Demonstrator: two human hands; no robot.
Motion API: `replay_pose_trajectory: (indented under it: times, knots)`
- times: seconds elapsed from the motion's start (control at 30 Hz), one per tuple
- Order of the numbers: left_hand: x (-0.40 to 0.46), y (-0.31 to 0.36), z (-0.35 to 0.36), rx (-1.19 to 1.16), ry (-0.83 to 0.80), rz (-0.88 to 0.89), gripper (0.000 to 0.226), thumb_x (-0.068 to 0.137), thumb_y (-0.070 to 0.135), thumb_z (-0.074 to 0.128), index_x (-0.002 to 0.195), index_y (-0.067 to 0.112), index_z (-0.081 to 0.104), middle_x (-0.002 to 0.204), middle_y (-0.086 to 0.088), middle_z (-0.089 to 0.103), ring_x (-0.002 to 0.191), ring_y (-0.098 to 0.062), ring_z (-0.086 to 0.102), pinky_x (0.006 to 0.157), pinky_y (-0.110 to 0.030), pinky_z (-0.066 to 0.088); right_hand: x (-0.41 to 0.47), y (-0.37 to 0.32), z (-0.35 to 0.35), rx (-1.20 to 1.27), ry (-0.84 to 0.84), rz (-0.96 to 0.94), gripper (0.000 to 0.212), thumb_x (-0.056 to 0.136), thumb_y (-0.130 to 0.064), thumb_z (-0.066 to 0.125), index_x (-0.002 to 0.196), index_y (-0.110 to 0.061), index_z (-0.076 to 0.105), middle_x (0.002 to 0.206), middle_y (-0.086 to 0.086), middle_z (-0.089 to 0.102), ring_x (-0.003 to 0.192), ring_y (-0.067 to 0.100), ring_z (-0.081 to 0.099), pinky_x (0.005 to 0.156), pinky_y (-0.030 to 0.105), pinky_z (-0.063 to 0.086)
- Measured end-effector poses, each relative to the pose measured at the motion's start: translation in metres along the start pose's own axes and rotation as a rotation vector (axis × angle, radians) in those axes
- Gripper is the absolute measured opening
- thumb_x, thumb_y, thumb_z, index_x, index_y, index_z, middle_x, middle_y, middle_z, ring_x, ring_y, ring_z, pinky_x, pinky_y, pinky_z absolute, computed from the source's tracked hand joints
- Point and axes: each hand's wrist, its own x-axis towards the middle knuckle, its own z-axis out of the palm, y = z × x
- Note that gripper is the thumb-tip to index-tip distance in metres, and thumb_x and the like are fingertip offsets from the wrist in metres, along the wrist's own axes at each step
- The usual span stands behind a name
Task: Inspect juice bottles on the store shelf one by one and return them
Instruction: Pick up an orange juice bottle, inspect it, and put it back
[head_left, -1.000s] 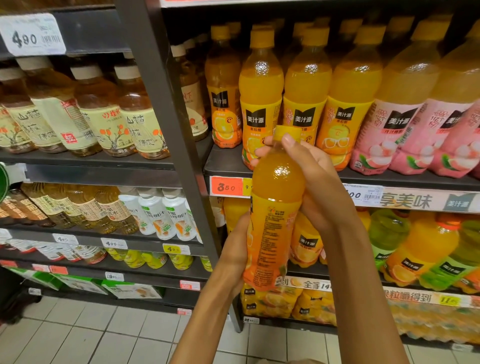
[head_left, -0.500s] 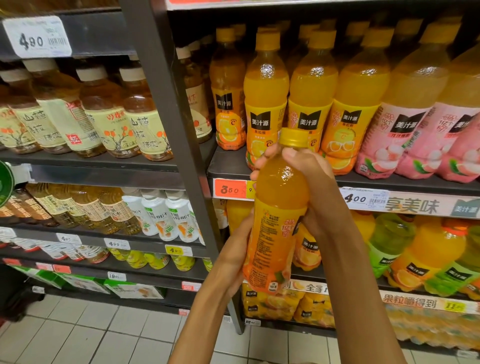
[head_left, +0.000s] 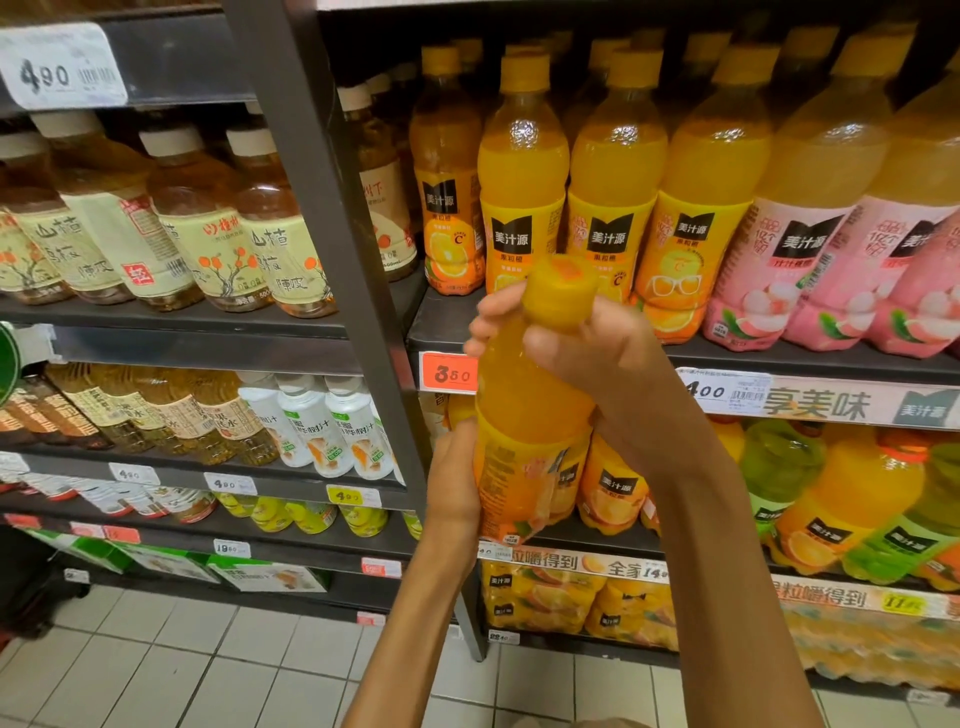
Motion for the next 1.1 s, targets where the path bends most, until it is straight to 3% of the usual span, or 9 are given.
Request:
replay_pose_trajectory:
  times: [0.1,0.27,0.4,0.6,0.7,0.77,0.87,1.0,1.1]
  knots:
    - [-0.004,-0.005,-0.001,-0.051,0.125,0.012,0.021,0.091,0.018,0.046,0.071,0.019,0.053,0.070,0.001,0.061,0.063,-0.007,0.060,0.055,-0.022,0.051,-0.002,-0.004,0.003,-0.115,-0.161,-0.014,0.023,0.081,-0.021,0.060,0.103,-0.015,0.062,0.103,0.001,0.066,0.101,0.016,0.064,0.085,0.029,0.051]
    - [-0.007,-0.003,-0.001,-0.058,0.135,0.005,0.020,0.091,0.021,0.045,0.074,0.018,0.055,0.076,-0.005,0.058,0.066,-0.011,0.060,0.060,-0.026,0.052,-0.001,-0.002,0.002,-0.092,-0.183,-0.002,0.031,0.077,-0.026,0.066,0.106,-0.016,0.061,0.106,-0.002,0.067,0.104,0.017,0.065,0.086,0.030,0.051]
    - [-0.011,0.004,-0.001,0.017,0.092,-0.051,0.027,0.094,0.016,0.043,0.068,0.016,0.048,0.066,-0.003,0.057,0.061,-0.012,0.056,0.063,-0.031,0.046,0.001,0.002,0.000,0.042,-0.145,0.054,0.063,0.071,-0.056,0.073,0.117,-0.016,0.058,0.114,0.001,0.067,0.108,0.024,0.066,0.086,0.035,0.052]
    - [-0.017,0.019,-0.009,0.126,-0.274,-0.102,0.035,0.064,0.048,0.054,0.075,0.016,0.062,0.080,-0.013,0.064,0.072,-0.020,0.064,0.063,-0.027,0.055,0.001,0.012,0.003,0.247,0.069,0.020,0.023,0.078,-0.029,0.058,0.093,-0.013,0.066,0.089,0.008,0.070,0.080,0.024,0.068,0.070,0.036,0.056]
    - [-0.018,0.022,-0.015,0.147,-0.443,-0.172,0.032,0.075,0.049,0.048,0.073,0.032,0.075,0.079,0.001,0.074,0.075,-0.011,0.071,0.064,-0.022,0.056,-0.001,0.013,0.002,0.387,0.094,0.016,0.024,0.077,-0.029,0.063,0.089,-0.009,0.064,0.085,0.009,0.069,0.074,0.023,0.067,0.069,0.034,0.055]
    - [-0.019,0.018,-0.015,0.091,-0.450,-0.193,0.033,0.085,0.047,0.047,0.081,0.030,0.076,0.082,0.000,0.075,0.077,-0.014,0.071,0.066,-0.027,0.056,-0.001,0.013,0.000,0.464,0.085,0.001,0.034,0.074,-0.037,0.070,0.090,-0.007,0.064,0.085,0.011,0.068,0.074,0.023,0.067,0.068,0.033,0.055]
    - [-0.023,0.015,-0.009,0.005,-0.468,-0.265,0.057,0.087,0.048,0.044,0.113,0.000,0.062,0.096,-0.022,0.067,0.079,-0.032,0.066,0.071,-0.040,0.054,-0.001,0.010,-0.003,0.454,0.089,0.016,0.037,0.073,-0.042,0.073,0.092,-0.010,0.069,0.089,0.009,0.070,0.079,0.023,0.069,0.071,0.035,0.057]
    - [-0.026,0.006,-0.001,-0.042,-0.337,-0.160,0.048,0.087,0.049,0.047,0.095,0.009,0.071,0.083,-0.016,0.070,0.071,-0.025,0.068,0.063,-0.033,0.055,0.001,0.007,-0.009,0.255,0.251,0.076,0.029,0.087,-0.030,0.059,0.107,-0.011,0.064,0.099,0.005,0.073,0.096,0.023,0.069,0.080,0.036,0.057]
    - [-0.026,0.006,0.003,-0.054,-0.268,-0.122,0.045,0.081,0.050,0.042,0.087,0.020,0.074,0.077,-0.007,0.074,0.069,-0.019,0.071,0.059,-0.029,0.056,0.002,0.007,-0.005,0.080,0.331,0.127,0.042,0.088,-0.034,0.051,0.123,-0.011,0.059,0.111,0.006,0.072,0.106,0.021,0.067,0.083,0.030,0.056]
